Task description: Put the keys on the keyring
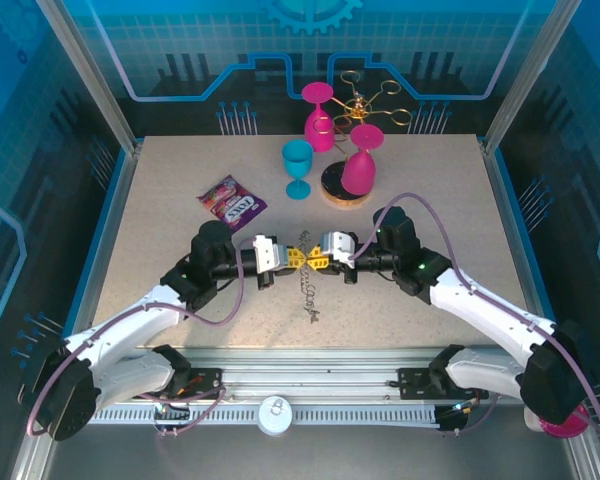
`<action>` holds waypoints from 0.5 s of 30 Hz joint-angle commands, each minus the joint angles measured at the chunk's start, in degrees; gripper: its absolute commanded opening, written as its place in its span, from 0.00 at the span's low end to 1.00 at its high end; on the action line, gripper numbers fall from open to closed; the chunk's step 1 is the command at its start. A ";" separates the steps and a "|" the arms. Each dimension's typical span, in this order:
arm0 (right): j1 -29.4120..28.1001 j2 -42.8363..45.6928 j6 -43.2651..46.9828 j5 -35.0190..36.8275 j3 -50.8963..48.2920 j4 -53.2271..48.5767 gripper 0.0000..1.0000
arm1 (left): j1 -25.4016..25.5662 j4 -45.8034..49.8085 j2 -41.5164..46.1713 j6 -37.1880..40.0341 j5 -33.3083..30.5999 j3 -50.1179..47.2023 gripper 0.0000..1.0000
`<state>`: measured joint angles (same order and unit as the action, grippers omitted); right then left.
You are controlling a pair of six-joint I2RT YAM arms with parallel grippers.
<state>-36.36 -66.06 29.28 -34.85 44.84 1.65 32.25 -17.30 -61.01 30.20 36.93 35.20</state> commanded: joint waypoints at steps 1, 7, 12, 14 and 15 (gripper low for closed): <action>-1.26 -1.72 0.20 -0.25 2.32 0.58 0.05 | 0.09 -4.85 -0.06 1.18 4.30 0.71 0.00; -1.42 -1.18 1.65 0.78 3.67 -2.55 0.00 | -0.08 -3.12 0.11 2.07 0.69 0.83 0.08; -3.16 -2.90 8.65 4.83 9.65 -14.01 0.00 | -0.13 3.02 -0.06 6.09 -5.78 2.91 0.23; -4.09 -4.23 11.27 6.60 12.13 -18.47 0.00 | -0.08 5.35 -0.25 7.57 -7.76 3.46 0.22; -4.52 -4.79 12.40 7.48 13.13 -20.26 0.00 | -0.13 5.98 -0.25 7.87 -8.03 3.61 0.22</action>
<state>-38.65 -69.78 36.38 -28.56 53.87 -11.97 31.77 -14.39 -61.23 34.48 31.88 36.40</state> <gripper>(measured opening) 0.064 0.220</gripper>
